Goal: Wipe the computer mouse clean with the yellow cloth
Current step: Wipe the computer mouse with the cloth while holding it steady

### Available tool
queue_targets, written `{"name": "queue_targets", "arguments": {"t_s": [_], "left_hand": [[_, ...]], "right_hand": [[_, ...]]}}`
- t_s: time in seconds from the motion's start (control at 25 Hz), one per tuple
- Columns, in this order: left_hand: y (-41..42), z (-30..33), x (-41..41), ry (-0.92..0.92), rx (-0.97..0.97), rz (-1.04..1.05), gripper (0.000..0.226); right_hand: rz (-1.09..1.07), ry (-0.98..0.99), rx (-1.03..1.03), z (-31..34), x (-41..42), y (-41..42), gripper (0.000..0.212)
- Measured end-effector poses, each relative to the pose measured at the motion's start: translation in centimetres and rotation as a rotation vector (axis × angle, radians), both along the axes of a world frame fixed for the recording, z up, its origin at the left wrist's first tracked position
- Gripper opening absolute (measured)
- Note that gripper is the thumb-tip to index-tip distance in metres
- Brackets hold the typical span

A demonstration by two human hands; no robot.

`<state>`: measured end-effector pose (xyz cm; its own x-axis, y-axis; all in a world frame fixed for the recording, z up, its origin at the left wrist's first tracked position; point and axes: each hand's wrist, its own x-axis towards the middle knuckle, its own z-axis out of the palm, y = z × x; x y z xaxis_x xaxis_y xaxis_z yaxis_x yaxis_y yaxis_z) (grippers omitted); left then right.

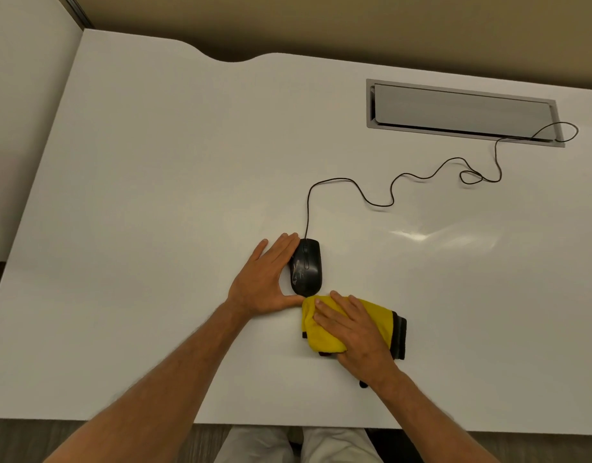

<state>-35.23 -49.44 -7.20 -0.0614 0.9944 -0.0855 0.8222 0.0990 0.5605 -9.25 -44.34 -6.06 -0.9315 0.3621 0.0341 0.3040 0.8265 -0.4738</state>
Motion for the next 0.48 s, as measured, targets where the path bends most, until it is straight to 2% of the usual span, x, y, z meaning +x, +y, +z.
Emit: {"name": "queue_targets", "arguments": {"t_s": [0.08, 0.24, 0.28, 0.36, 0.48], "left_hand": [[0.0, 0.0, 0.0, -0.011, -0.006, 0.000, 0.122], [0.1, 0.7, -0.2, -0.118, -0.047, 0.013, 0.127], [0.1, 1.4, -0.3, -0.207, -0.071, 0.038, 0.127], [-0.2, 3.4, -0.4, -0.402, -0.113, 0.104, 0.119], [-1.0, 6.9, 0.1, -0.681, -0.126, 0.163, 0.096]], "right_hand": [[-0.123, 0.056, -0.139, 1.0, -0.1, -0.2, 0.067], [-0.566, 0.245, -0.534, 5.0, -1.1, -0.2, 0.033], [-0.670, 0.275, -0.627, 6.1, -1.4, 0.2, 0.028], [-0.833, 0.320, -0.767, 8.1, -1.8, 1.0, 0.036], [-0.921, 0.423, -0.907, 10.2, -2.8, 1.3, 0.034]]}}
